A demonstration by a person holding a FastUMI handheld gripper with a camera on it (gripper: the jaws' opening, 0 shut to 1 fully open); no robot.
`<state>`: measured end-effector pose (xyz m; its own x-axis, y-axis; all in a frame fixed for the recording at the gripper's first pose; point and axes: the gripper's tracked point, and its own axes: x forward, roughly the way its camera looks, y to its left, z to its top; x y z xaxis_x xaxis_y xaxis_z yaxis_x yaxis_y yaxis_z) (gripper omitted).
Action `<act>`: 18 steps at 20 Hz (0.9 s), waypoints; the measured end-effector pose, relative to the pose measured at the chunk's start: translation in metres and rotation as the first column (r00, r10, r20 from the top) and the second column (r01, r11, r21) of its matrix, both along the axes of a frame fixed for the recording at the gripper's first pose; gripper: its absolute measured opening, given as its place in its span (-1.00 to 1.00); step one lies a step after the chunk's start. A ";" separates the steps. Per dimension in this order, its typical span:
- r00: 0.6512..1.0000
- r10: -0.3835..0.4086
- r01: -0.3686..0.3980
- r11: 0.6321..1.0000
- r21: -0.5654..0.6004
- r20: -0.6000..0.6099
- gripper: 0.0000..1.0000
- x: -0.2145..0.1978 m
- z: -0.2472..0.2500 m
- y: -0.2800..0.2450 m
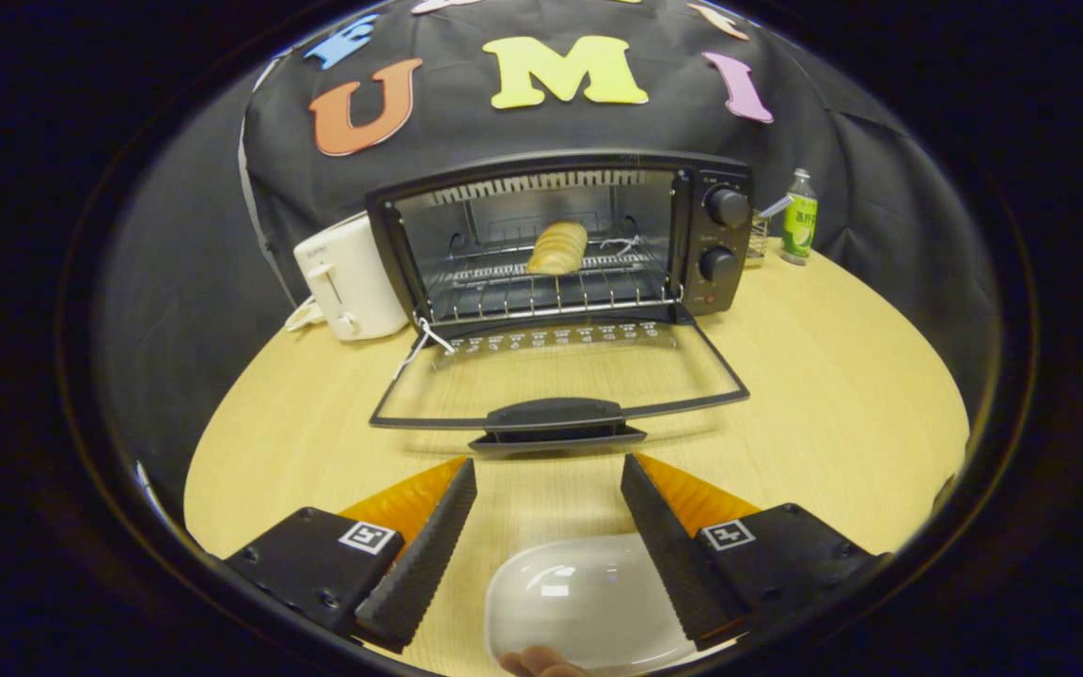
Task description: Open the toaster oven, put the food inside, and close the toaster oven door.
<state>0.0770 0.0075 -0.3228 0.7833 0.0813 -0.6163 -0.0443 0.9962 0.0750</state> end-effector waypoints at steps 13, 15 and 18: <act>0.997 -0.062 0.060 0.997 -0.048 -0.046 1.00 0.020 -0.004 -0.010; 0.998 -0.056 0.055 0.998 -0.036 -0.011 1.00 0.021 0.013 -0.008; 0.996 -0.028 0.032 0.998 -0.048 0.083 1.00 0.029 0.044 -0.007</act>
